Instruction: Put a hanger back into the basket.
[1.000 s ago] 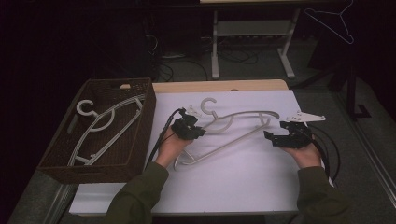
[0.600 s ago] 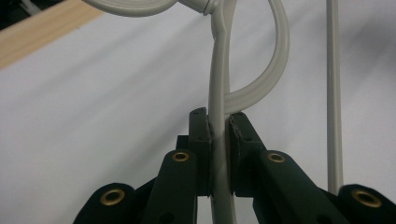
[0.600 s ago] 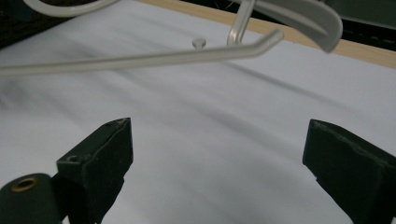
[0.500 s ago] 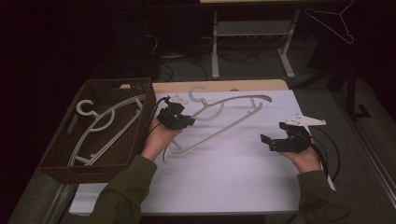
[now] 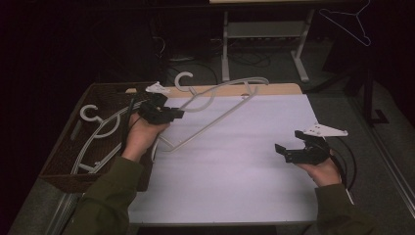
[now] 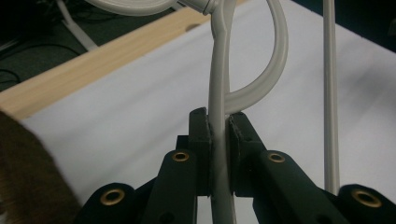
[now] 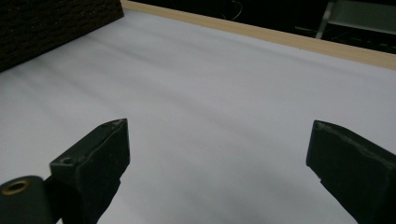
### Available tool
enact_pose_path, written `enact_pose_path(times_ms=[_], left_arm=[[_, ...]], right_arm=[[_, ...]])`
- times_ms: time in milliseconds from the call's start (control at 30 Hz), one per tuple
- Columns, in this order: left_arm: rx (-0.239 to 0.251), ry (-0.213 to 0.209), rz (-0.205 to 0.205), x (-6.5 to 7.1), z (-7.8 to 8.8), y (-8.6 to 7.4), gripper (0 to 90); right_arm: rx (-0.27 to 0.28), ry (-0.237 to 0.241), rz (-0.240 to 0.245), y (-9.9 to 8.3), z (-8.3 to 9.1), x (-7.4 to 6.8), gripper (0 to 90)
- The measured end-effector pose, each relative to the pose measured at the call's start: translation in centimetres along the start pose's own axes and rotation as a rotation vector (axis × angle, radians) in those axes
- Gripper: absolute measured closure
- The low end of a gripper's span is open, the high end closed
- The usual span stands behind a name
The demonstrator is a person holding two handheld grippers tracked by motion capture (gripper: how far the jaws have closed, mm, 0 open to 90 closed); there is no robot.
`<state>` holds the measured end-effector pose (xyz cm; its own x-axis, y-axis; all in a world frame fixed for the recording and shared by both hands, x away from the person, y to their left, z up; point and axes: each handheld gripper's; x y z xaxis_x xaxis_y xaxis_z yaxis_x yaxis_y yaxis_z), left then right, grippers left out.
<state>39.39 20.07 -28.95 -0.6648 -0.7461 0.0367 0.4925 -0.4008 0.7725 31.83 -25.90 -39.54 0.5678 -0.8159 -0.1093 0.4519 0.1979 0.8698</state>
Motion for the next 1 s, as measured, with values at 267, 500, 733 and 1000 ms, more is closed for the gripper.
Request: enact_pose_path(times_ms=[267,500,733,1000], left_arm=[[0.037,0.094,0.029,-3.8,5.1,0.0,81.5],[0.046,0.172,0.068,-6.8,8.4,-1.6,81.5],[0.049,0.230,0.108,-9.5,11.0,-3.5,81.5],[0.025,0.291,0.135,-11.9,12.6,-5.6,81.5]], right_arm=[[-0.004,0.002,0.002,0.0,-0.2,-0.1,5.3],[0.003,0.002,0.003,0.1,-0.2,-0.1,5.3],[0.001,0.002,0.008,0.1,-0.3,-0.2,5.3],[0.002,0.000,0.006,0.1,-0.3,-0.1,5.3]])
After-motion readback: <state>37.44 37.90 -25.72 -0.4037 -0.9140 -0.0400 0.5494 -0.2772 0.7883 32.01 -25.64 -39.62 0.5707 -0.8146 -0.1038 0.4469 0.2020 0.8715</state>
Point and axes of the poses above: each handheld gripper's, and its own axes: z roughly backward along the jaws, y roughly out of its top, x roughly to its right, and after that the axes turned 2 degrees about y, right-handed
